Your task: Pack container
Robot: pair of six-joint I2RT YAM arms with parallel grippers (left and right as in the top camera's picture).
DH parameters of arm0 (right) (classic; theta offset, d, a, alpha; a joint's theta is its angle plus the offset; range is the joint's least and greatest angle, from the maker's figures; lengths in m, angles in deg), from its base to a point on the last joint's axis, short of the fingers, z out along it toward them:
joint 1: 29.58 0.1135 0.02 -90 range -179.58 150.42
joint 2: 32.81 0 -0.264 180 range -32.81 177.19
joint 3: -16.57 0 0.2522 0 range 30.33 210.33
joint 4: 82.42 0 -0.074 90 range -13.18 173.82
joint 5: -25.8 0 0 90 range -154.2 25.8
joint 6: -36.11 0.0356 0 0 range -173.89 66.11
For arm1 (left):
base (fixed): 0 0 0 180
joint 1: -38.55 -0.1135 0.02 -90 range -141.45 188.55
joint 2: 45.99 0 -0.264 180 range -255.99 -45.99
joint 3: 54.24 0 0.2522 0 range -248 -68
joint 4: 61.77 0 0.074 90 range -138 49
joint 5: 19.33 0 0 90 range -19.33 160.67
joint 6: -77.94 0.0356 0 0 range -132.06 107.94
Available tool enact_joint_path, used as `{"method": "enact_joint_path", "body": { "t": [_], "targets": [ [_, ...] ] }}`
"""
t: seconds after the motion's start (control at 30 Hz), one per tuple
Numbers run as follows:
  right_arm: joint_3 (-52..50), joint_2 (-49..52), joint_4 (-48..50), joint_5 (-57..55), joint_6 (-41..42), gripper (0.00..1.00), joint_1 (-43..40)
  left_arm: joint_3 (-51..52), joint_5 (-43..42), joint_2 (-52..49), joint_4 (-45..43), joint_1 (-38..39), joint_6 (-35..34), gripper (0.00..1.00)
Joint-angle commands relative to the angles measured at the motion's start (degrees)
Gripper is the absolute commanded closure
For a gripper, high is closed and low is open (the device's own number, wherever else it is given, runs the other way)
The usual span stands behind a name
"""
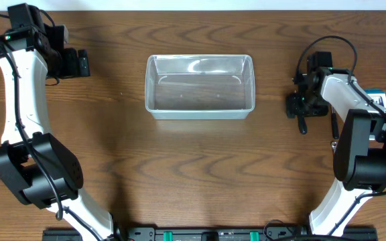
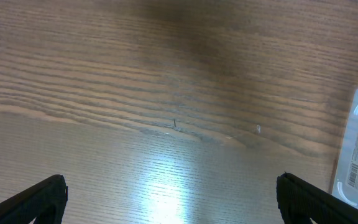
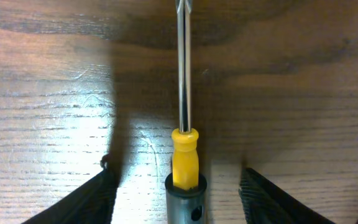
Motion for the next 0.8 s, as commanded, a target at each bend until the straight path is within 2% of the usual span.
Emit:
{"method": "enact_joint_path", "body": {
  "t": [0.0,0.23,0.77],
  "targets": [
    [-0.83,0.76,0.46,-1.07,0.00,0.43,-0.90,0.44,0.68,-0.42,0.17,-0.13,0.55,0.02],
    [-0.83,0.76,0.57,-1.07,-0.02,0.53,-0.90,0.44,0.68,-0.42,0.17,-0.13,0.55,0.02],
    [-0.83,0.76,0.24,-1.07,0.00,0.61,-0.90,0.42,0.68,-0.42,0.17,-0.13,0.55,0.02]
  ]
}}
